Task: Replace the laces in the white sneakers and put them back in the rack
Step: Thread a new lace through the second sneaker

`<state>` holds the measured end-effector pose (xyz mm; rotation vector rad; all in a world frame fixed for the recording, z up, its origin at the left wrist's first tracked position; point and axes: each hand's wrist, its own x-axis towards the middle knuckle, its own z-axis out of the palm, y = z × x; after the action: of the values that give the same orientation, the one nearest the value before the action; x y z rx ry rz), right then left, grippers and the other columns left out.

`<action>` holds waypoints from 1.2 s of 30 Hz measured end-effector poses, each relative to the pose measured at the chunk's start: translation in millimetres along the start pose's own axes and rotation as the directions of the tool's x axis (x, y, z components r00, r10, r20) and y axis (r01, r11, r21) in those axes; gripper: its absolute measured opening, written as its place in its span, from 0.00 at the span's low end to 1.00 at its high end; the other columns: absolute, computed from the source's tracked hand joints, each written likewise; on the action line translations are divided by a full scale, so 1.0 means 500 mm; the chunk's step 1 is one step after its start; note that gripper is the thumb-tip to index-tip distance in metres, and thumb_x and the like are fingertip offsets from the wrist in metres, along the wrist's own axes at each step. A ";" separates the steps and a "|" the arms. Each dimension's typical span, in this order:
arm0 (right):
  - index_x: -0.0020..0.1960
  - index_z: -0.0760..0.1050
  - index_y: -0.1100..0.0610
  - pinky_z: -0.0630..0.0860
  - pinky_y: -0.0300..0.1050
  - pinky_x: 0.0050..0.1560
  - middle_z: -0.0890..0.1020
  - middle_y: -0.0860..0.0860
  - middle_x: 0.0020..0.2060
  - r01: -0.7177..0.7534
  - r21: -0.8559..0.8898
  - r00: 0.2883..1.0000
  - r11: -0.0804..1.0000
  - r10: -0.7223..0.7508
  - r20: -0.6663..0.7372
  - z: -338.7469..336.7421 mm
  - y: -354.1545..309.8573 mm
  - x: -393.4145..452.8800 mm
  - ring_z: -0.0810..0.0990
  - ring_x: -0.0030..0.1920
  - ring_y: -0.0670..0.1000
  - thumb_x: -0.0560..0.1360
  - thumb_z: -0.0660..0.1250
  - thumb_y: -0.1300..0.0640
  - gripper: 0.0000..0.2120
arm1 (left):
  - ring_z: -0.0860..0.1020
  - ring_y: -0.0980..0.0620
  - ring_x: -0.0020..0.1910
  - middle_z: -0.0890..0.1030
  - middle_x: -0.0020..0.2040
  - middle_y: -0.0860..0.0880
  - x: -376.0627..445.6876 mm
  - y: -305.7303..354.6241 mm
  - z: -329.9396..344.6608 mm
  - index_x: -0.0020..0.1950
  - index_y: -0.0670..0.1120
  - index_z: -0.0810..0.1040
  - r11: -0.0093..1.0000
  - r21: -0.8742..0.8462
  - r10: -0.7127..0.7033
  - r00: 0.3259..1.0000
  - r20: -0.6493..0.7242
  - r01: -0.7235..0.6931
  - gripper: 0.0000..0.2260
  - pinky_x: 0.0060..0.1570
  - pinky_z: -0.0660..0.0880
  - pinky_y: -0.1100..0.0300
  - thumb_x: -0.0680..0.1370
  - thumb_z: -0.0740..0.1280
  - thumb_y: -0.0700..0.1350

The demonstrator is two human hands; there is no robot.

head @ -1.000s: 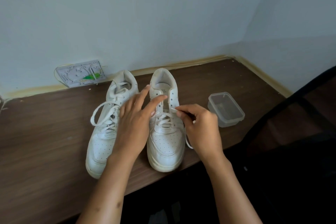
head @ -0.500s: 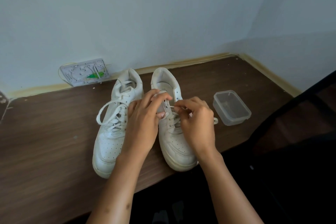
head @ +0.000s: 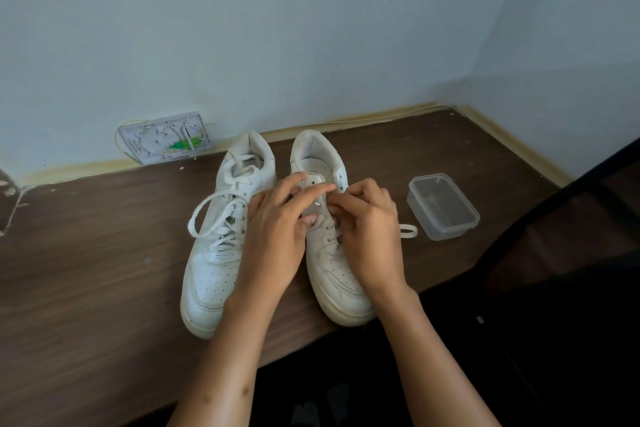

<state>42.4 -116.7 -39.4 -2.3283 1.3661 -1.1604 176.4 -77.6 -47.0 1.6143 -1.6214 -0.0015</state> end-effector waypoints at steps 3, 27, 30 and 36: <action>0.56 0.81 0.52 0.77 0.54 0.49 0.75 0.46 0.47 -0.080 0.140 0.997 0.987 0.077 0.024 -0.010 -0.011 -0.002 0.76 0.47 0.50 0.77 0.67 0.63 0.11 | 0.76 0.54 0.60 0.76 0.61 0.60 0.002 -0.003 -0.008 0.64 0.55 0.77 0.990 -0.131 -0.054 0.998 -0.019 0.051 0.20 0.62 0.73 0.49 0.74 0.71 0.41; 0.73 0.60 0.64 0.64 0.51 0.71 0.69 0.59 0.72 -0.191 -0.288 0.969 0.939 0.226 0.096 0.010 -0.061 -0.153 0.68 0.72 0.58 0.81 0.52 0.48 0.27 | 0.78 0.52 0.53 0.82 0.49 0.54 0.008 0.012 -0.019 0.51 0.51 0.83 0.983 0.164 0.103 0.983 -0.150 -0.078 0.07 0.66 0.64 0.51 0.76 0.72 0.51; 0.76 0.57 0.64 0.58 0.49 0.73 0.65 0.58 0.75 -0.191 -0.267 0.963 0.945 0.233 0.138 0.010 -0.060 -0.150 0.62 0.76 0.55 0.81 0.48 0.46 0.30 | 0.79 0.54 0.48 0.83 0.44 0.56 0.006 0.014 -0.004 0.47 0.51 0.84 0.986 0.144 0.102 0.982 -0.157 -0.079 0.03 0.68 0.62 0.53 0.74 0.74 0.45; 0.79 0.44 0.61 0.39 0.41 0.73 0.50 0.55 0.79 -0.197 -0.235 0.927 0.952 0.259 0.271 -0.009 -0.068 -0.138 0.47 0.79 0.50 0.77 0.36 0.41 0.37 | 0.77 0.48 0.46 0.82 0.44 0.51 0.011 0.001 -0.032 0.47 0.45 0.81 0.992 0.116 0.011 0.906 -0.422 0.043 0.03 0.63 0.66 0.51 0.78 0.69 0.40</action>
<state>43.1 -41.1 -54.9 -2.2763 1.6478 -0.5956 185.7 -73.8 -33.2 1.5859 -1.2892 0.4217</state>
